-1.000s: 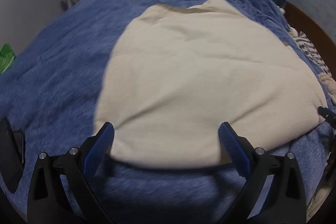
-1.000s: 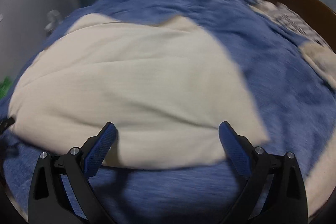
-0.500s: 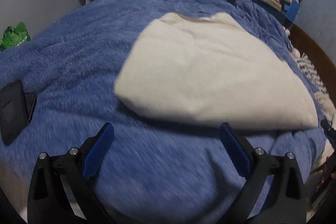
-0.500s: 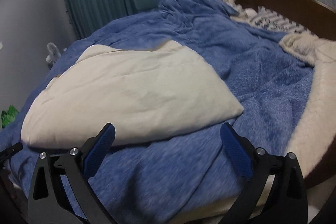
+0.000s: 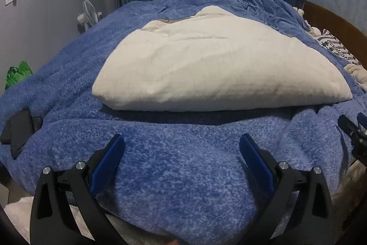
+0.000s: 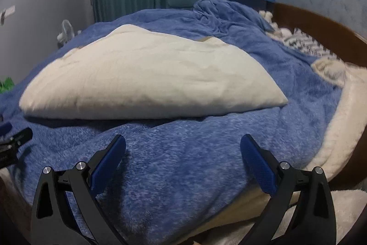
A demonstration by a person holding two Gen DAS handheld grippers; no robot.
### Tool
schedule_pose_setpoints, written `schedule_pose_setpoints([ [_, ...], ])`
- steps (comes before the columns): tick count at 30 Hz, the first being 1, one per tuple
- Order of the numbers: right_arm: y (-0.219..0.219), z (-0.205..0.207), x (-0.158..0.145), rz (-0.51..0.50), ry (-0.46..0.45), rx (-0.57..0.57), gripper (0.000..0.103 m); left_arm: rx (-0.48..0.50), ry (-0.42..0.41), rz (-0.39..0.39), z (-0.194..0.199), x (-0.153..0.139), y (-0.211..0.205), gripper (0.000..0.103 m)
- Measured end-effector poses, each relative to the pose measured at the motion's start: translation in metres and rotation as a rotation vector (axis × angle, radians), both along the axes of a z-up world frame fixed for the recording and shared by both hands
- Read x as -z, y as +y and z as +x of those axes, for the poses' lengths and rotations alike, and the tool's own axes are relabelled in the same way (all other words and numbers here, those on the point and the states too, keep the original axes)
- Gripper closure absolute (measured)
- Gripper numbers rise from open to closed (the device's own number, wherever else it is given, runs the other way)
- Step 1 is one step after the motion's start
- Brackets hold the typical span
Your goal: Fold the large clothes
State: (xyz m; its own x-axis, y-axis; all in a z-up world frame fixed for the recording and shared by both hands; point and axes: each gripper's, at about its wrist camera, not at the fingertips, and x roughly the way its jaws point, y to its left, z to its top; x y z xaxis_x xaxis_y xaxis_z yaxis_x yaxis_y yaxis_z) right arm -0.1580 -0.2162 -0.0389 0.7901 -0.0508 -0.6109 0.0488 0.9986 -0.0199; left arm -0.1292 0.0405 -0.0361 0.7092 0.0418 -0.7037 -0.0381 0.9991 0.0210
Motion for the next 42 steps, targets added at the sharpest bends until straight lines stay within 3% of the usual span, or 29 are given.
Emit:
schedule_pose_setpoints([
  [42, -0.007, 0.007, 0.004, -0.025, -0.015, 0.005, 0.007, 0.034, -0.022, -0.003, -0.002, -0.002, -0.014, 0.007],
])
